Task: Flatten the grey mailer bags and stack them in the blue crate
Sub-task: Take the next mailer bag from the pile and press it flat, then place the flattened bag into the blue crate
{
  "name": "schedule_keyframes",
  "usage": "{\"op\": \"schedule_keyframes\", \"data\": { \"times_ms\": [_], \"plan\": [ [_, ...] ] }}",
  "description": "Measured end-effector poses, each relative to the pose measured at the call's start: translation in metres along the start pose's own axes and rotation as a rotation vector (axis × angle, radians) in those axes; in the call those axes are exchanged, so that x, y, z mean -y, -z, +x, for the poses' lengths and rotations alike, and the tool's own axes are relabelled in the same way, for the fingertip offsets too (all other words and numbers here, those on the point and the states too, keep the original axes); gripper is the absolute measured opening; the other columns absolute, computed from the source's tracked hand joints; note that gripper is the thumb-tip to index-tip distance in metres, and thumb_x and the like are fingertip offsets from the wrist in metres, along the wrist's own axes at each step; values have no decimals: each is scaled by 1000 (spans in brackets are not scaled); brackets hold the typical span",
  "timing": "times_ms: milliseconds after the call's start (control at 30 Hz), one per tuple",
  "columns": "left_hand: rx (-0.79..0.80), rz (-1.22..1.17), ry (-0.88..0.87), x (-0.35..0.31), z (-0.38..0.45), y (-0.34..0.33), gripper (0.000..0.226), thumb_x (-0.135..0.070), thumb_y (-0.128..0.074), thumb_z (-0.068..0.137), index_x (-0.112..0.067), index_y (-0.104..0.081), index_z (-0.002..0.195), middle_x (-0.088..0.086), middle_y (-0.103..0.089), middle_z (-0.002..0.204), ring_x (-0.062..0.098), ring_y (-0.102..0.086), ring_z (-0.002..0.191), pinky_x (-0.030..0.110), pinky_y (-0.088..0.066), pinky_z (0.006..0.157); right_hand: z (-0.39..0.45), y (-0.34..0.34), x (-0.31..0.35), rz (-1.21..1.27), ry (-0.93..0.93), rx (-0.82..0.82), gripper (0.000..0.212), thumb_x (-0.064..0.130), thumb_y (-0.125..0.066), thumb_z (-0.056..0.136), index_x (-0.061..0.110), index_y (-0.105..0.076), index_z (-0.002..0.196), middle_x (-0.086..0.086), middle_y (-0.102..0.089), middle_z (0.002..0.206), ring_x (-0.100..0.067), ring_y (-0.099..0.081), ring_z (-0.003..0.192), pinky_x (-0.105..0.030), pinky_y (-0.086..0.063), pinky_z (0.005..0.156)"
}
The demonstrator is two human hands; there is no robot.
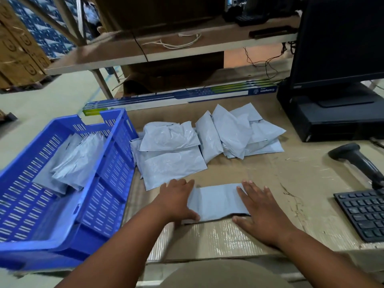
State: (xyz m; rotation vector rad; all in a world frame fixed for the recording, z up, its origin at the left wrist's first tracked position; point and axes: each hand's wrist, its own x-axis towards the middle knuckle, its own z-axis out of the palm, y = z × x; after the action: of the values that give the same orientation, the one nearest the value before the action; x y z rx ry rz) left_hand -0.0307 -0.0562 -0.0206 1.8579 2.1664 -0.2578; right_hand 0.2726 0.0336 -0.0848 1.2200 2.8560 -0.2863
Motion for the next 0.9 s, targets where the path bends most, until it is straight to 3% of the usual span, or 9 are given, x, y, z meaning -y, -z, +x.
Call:
{"op": "schedule_keyframes", "data": {
  "times_ms": [133,200,300,467,633,767,900],
  "plan": [
    [7,-21,103,-23,15,25,81,-73,-85,58,-33,-58,123,-2,-52,121,25,-47,119,46,-45,98,3,3,14,40,68,-94,89,74,-32,97,32,-3,170,6,22,175,-13,23,160,-51,3,131],
    [-39,-202,98,-18,21,35,54,-61,-87,70,-27,-66,106,-3,-60,106,21,-56,105,35,-49,83,5,7,22,74,120,-136,82,69,-36,99,37,-9,169,9,19,175,-12,22,160,-49,1,132],
    [-7,-319,85,-6,21,57,28,-44,-82,86,-19,-71,94,-2,-64,94,19,-58,90,28,-40,66,13,12,35,147,185,-218,74,64,-45,98,38,-28,165,9,6,177,-13,9,163,-53,-9,131],
    [-145,-363,192,20,-2,103,26,-36,-83,87,-26,-62,76,-9,-57,78,12,-52,74,26,-36,59,39,32,66,251,282,-306,62,61,-49,100,34,-46,156,6,-11,177,-14,-6,163,-59,-18,128],
    [-392,-225,247,56,-36,153,24,-32,-81,86,-14,-67,79,0,-64,80,24,-62,77,35,-47,65,82,78,119,286,401,-352,58,57,-48,101,37,-44,156,11,-14,176,-9,-7,162,-52,-11,131],
    [-568,-133,325,97,-63,188,16,-35,-79,87,-20,-73,85,-2,-64,86,26,-64,83,40,-55,73,125,114,179,295,463,-334,62,60,-43,102,37,-39,159,7,-17,175,-17,-13,162,-54,-12,130],
    [-658,-110,480,155,-83,206,16,-37,-79,87,-22,-73,88,-2,-64,83,27,-63,84,35,-47,66,157,142,241,207,517,-258,68,68,-31,105,34,-28,164,5,-10,177,-16,2,163,-54,-1,131]
  ]
}}
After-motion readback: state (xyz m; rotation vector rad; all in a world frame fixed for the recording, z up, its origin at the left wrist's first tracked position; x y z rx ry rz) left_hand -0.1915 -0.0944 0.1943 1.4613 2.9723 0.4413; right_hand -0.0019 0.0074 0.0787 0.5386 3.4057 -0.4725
